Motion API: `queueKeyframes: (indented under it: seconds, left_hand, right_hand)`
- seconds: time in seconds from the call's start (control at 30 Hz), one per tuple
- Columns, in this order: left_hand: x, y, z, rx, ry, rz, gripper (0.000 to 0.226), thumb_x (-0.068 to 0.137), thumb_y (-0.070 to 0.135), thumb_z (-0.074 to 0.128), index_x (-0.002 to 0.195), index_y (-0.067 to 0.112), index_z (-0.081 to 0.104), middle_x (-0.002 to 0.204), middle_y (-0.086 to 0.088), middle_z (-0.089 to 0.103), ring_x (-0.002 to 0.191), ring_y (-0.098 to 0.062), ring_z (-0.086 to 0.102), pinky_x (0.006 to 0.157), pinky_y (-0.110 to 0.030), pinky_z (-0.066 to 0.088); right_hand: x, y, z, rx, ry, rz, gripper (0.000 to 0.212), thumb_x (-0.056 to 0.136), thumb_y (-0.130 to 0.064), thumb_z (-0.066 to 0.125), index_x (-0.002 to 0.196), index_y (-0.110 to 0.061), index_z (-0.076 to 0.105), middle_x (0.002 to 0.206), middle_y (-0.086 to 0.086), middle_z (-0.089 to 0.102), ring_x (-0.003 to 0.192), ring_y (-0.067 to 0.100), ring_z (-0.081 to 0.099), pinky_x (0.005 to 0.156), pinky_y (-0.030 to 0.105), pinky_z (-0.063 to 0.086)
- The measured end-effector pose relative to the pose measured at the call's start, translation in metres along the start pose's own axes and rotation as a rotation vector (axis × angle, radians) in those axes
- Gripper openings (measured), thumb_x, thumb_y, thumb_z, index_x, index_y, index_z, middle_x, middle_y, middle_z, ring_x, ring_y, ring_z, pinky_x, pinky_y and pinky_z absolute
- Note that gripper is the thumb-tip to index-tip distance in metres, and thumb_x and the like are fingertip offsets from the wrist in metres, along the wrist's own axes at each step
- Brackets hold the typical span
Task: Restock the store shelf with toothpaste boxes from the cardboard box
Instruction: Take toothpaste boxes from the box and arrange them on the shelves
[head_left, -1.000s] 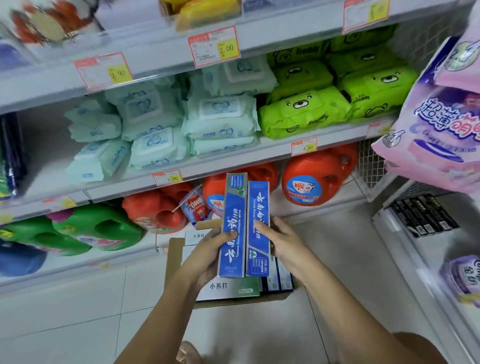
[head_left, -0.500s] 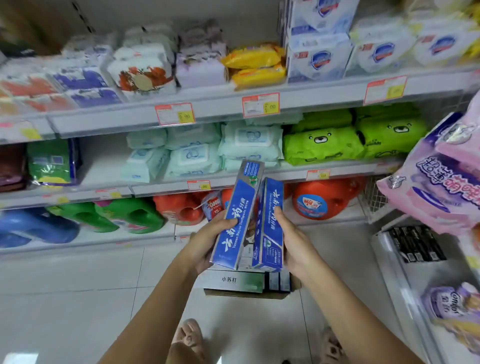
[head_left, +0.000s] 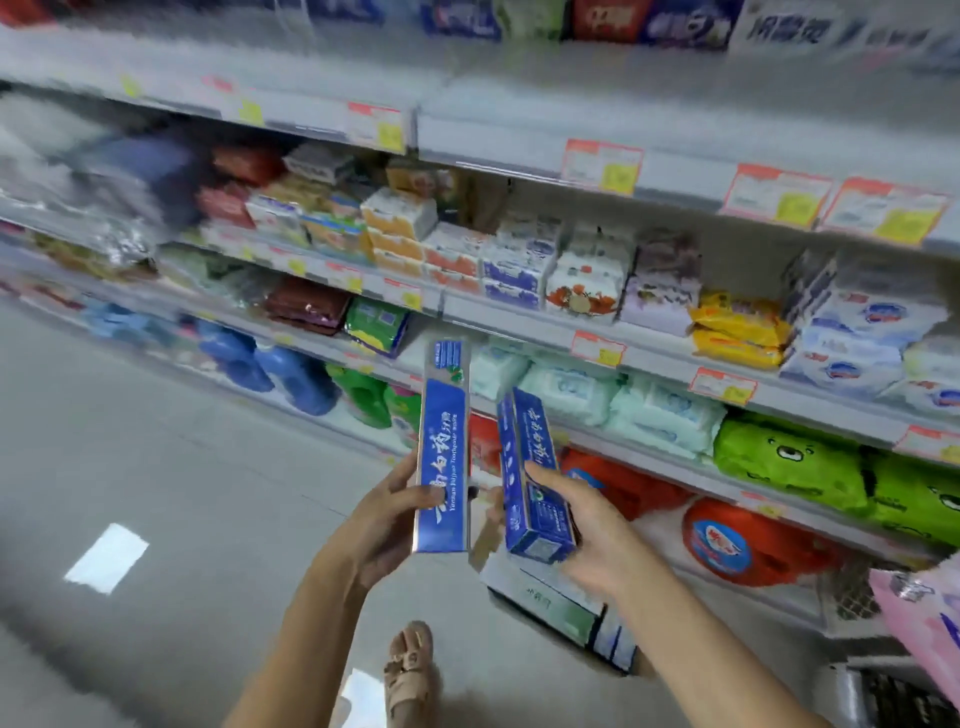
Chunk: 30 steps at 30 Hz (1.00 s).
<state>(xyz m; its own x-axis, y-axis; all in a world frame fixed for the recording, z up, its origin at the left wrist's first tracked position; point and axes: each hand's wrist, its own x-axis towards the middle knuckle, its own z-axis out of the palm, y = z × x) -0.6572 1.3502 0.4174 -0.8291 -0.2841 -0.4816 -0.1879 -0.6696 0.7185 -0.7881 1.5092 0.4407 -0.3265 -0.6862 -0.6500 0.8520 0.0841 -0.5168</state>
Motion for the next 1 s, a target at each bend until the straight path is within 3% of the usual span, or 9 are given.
queueKeyframes:
  seconds: [0.17,0.33,0.4,0.43,0.53,0.63,0.77,0.9,1.0]
  left_hand:
    - [-0.04,0.069,-0.057,-0.18,0.177,0.107,0.086,0.028,0.028,0.096,0.104,0.002,0.067,0.098,-0.017,0.071,0.076,-0.026,0.071,0.065,-0.035,0.059]
    - [-0.076,0.157,-0.132,-0.299,0.226,0.217,0.07,0.018,0.021,0.095,0.083,0.004,0.077,0.084,-0.012,0.073,0.067,-0.022,0.071,0.058,-0.031,0.058]
    - [-0.089,0.191,-0.159,-0.293,0.255,0.248,0.06,0.028,0.023,0.094,0.083,0.006,0.077,0.082,-0.011,0.073,0.064,-0.022,0.07,0.057,-0.03,0.058]
    - [-0.094,0.208,-0.171,-0.263,0.284,0.247,0.048,0.045,0.025,0.09,0.087,0.008,0.076,0.08,-0.008,0.073,0.061,-0.021,0.069,0.055,-0.03,0.058]
    - [-0.102,0.257,-0.2,-0.168,0.371,0.254,0.023,0.087,0.033,0.056,0.097,0.015,0.065,0.067,-0.001,0.069,0.047,-0.015,0.064,0.041,-0.026,0.054]
    - [-0.1,0.3,-0.213,-0.061,0.367,0.269,0.023,0.088,0.037,0.053,0.094,0.017,0.062,0.06,0.001,0.067,0.041,-0.01,0.06,0.036,-0.022,0.05]
    - [-0.089,0.338,-0.223,0.125,0.312,0.285,0.019,0.086,0.031,0.056,0.095,0.016,0.06,0.066,0.002,0.068,0.05,-0.009,0.063,0.045,-0.02,0.052]
    - [-0.073,0.374,-0.234,0.239,0.353,0.313,0.019,0.087,0.033,0.059,0.088,0.015,0.065,0.07,0.0,0.069,0.055,-0.01,0.063,0.047,-0.02,0.051]
    - [-0.054,0.407,-0.247,0.32,0.41,0.359,0.022,0.087,0.037,0.061,0.089,0.016,0.067,0.078,-0.004,0.07,0.057,-0.011,0.064,0.048,-0.02,0.05]
  right_hand:
    - [0.017,-0.003,0.098,-0.194,-0.095,0.087,0.04,0.085,-0.047,0.054,0.101,-0.012,0.064,0.085,0.018,0.072,0.059,0.028,0.07,0.05,0.032,0.057]
    - [0.048,-0.018,0.207,-0.435,-0.182,-0.031,0.032,0.085,-0.036,0.058,0.109,-0.015,0.059,0.084,0.009,0.073,0.06,0.022,0.069,0.053,0.03,0.056]
    - [0.059,-0.026,0.248,-0.501,-0.207,-0.058,0.027,0.087,-0.032,0.056,0.107,-0.014,0.06,0.085,0.008,0.074,0.055,0.021,0.067,0.047,0.026,0.052]
    - [0.063,-0.031,0.268,-0.533,-0.219,-0.077,0.028,0.087,-0.034,0.056,0.107,-0.014,0.06,0.087,0.009,0.074,0.053,0.021,0.066,0.043,0.023,0.048]
    - [0.076,-0.045,0.319,-0.627,-0.239,-0.179,0.045,0.077,-0.044,0.06,0.113,-0.017,0.059,0.096,0.011,0.073,0.054,0.021,0.065,0.044,0.024,0.039]
    - [0.088,-0.064,0.358,-0.715,-0.242,-0.351,0.037,0.083,-0.038,0.06,0.116,-0.023,0.057,0.1,0.013,0.072,0.063,0.023,0.066,0.041,0.02,0.041]
    - [0.109,-0.097,0.4,-0.868,-0.146,-0.546,0.024,0.083,-0.033,0.065,0.107,-0.029,0.063,0.1,0.009,0.071,0.082,0.03,0.065,0.046,0.021,0.045]
    - [0.14,-0.135,0.439,-1.002,-0.007,-0.726,0.017,0.083,-0.031,0.069,0.092,-0.017,0.062,0.076,0.001,0.065,0.052,0.008,0.059,0.04,0.018,0.042]
    - [0.17,-0.166,0.468,-1.086,0.082,-0.798,0.027,0.08,-0.037,0.072,0.079,-0.014,0.058,0.07,0.002,0.061,0.056,0.013,0.053,0.048,0.022,0.038]
